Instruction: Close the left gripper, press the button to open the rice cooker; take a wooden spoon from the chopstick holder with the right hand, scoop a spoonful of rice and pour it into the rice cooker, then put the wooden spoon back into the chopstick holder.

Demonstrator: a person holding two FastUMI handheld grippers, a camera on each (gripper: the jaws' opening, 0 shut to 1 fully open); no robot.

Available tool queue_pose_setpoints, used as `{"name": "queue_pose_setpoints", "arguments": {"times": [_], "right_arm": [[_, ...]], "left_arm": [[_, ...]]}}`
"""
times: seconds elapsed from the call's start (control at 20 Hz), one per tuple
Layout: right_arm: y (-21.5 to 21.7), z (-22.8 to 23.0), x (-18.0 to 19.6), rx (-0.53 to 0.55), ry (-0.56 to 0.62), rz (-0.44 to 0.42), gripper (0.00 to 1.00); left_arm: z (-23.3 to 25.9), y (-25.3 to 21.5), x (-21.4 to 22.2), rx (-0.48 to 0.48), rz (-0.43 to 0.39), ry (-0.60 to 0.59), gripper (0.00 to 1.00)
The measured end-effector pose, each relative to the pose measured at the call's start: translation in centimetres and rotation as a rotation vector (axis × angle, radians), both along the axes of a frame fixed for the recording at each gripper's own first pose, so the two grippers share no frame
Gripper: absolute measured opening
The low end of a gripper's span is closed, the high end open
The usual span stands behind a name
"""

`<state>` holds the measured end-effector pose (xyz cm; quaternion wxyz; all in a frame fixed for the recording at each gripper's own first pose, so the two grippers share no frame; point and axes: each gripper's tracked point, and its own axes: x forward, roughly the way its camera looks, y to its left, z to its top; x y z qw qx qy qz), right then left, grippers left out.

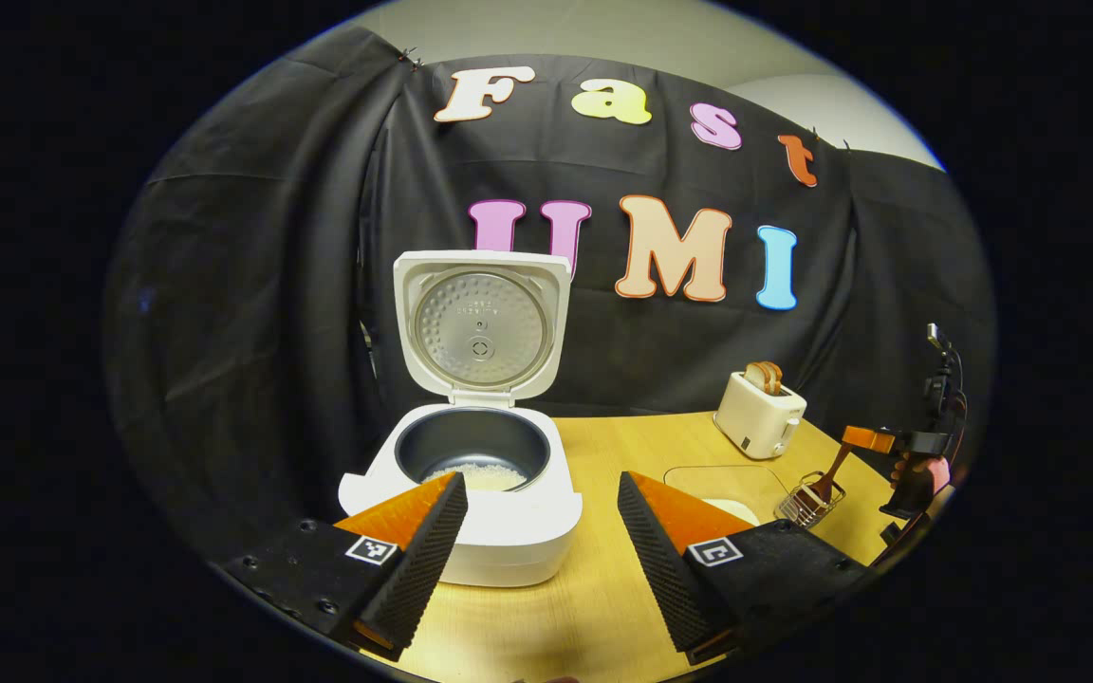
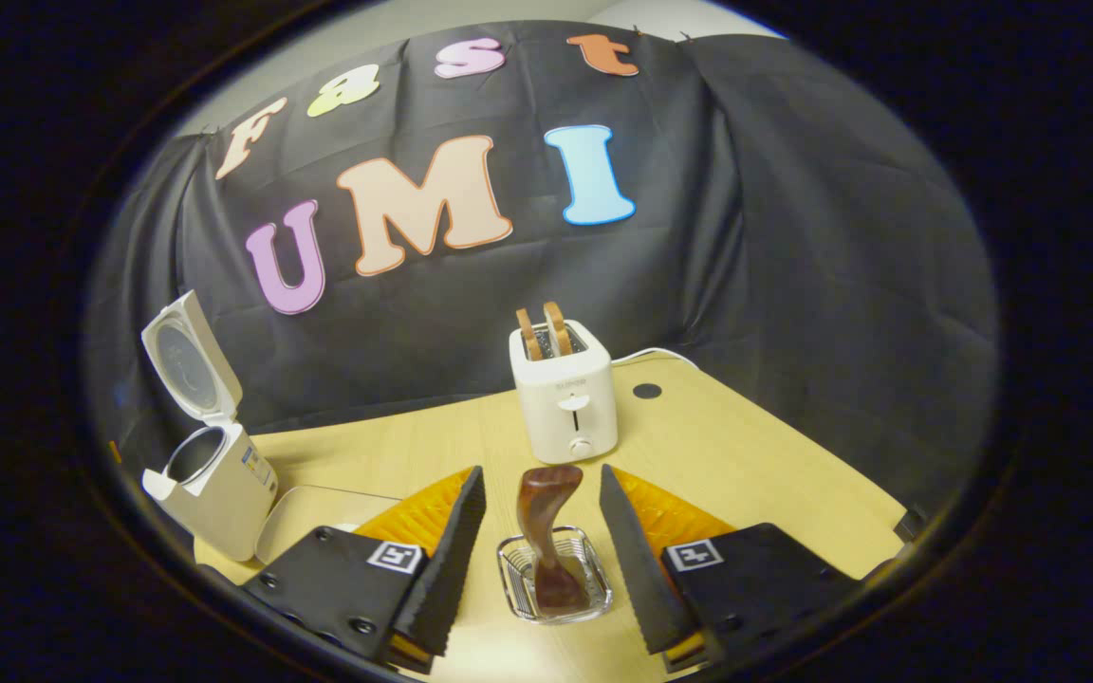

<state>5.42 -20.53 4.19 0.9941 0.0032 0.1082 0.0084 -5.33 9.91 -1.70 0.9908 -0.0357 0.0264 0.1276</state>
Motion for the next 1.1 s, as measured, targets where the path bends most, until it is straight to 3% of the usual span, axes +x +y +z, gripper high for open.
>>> {"name": "queue_pose_setpoints", "arguments": {"times": [0.05, 0.25, 0.5, 0.65, 0.8, 1.1], "right_arm": [[-0.3, 0.6, -0.5, 0.005, -0.010, -0.006, 0.83], [0.5, 6.1, -3.1, -0.003, -0.103, -0.003, 0.95], [5.4, 12.1, -7.5, 0.040, -0.220, 0.116, 0.96], [8.2, 14.4, -10.1, 0.072, -0.273, 0.185, 0.96], [9.4, 16.2, -12.1, 0.043, -0.361, 0.183, 0.97], [11.3, 15.5, -16.1, -0.016, -0.345, 0.154, 0.97]], "left_arm": [[0.2, 0.1, 0.1, -0.004, -0.004, -0.005, 0.95], [2.6, 1.9, 1.1, -0.010, -0.021, -0.043, 0.95], [9.1, 7.0, 4.5, 0.076, -0.003, -0.096, 0.94], [12.6, 9.0, 7.4, 0.064, -0.013, -0.125, 0.94], [16.0, 10.8, 10.3, 0.058, -0.033, -0.156, 0.93], [22.6, 14.5, 16.3, 0.143, -0.032, -0.205, 0.93]]}}
